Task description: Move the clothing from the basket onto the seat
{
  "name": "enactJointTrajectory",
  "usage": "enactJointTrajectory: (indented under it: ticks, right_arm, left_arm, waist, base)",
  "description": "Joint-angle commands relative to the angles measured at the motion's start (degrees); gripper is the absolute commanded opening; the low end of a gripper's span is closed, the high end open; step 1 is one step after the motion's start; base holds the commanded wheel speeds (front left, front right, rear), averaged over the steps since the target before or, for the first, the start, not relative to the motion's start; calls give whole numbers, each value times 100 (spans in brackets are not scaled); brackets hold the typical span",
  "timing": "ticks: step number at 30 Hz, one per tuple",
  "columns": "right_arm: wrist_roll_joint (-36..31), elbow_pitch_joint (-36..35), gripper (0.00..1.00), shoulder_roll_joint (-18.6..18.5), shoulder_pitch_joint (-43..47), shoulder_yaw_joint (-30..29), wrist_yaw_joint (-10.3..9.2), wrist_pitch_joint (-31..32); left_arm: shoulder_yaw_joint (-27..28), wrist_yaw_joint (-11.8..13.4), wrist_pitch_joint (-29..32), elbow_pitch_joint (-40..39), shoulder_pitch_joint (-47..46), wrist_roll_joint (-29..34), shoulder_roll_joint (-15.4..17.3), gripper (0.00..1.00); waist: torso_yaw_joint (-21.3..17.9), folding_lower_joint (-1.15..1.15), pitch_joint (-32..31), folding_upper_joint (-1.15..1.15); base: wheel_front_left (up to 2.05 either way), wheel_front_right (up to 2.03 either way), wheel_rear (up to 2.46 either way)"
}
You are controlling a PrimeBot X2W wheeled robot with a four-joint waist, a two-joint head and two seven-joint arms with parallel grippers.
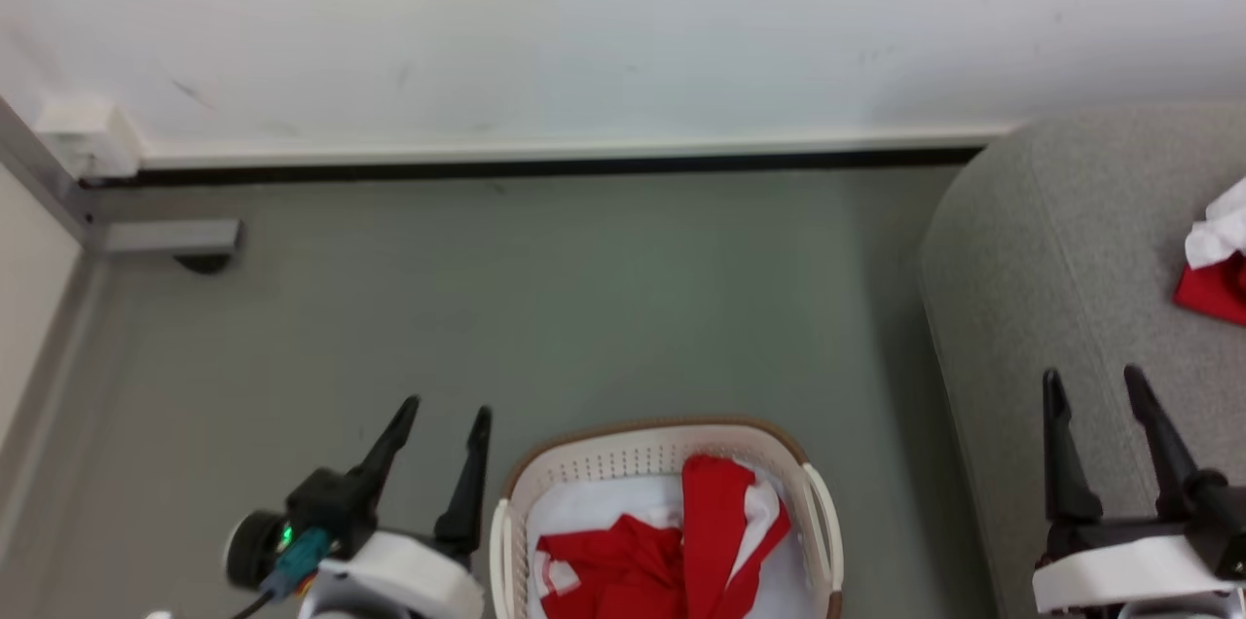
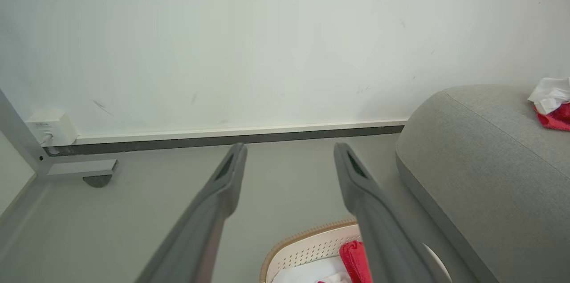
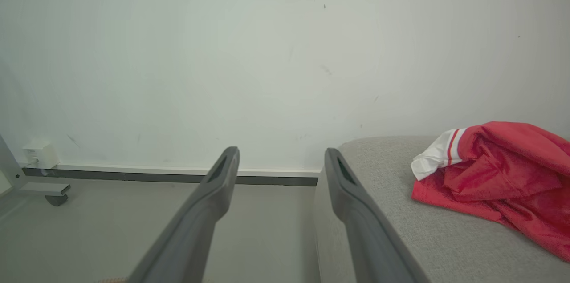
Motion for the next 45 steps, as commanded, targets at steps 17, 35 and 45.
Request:
enactJointTrajectory:
  ticks: [17, 35, 45]
  right_arm:
    - [535, -819, 100, -7, -1679, 185, -14, 4]
    - [842, -1417, 100, -3, -2557, 146, -14, 4]
    - [648, -1637, 100, -5, -2647, 63, -14, 4]
  left_arm:
    - [-1561, -317, 1411, 1173, -2289, 781, 178, 100]
    - [-2872, -335, 2352, 2292, -3767, 437, 383, 100]
    - [-3095, -243, 2354, 3272, -4417, 688, 290, 100]
  waist:
    - [-982, 0, 2643, 0]
    - [-1522, 0, 4437, 0]
    - [-1629, 0, 4933, 0]
  base:
    - [0, 0, 0]
    - [0, 0, 0]
    - [0, 0, 0]
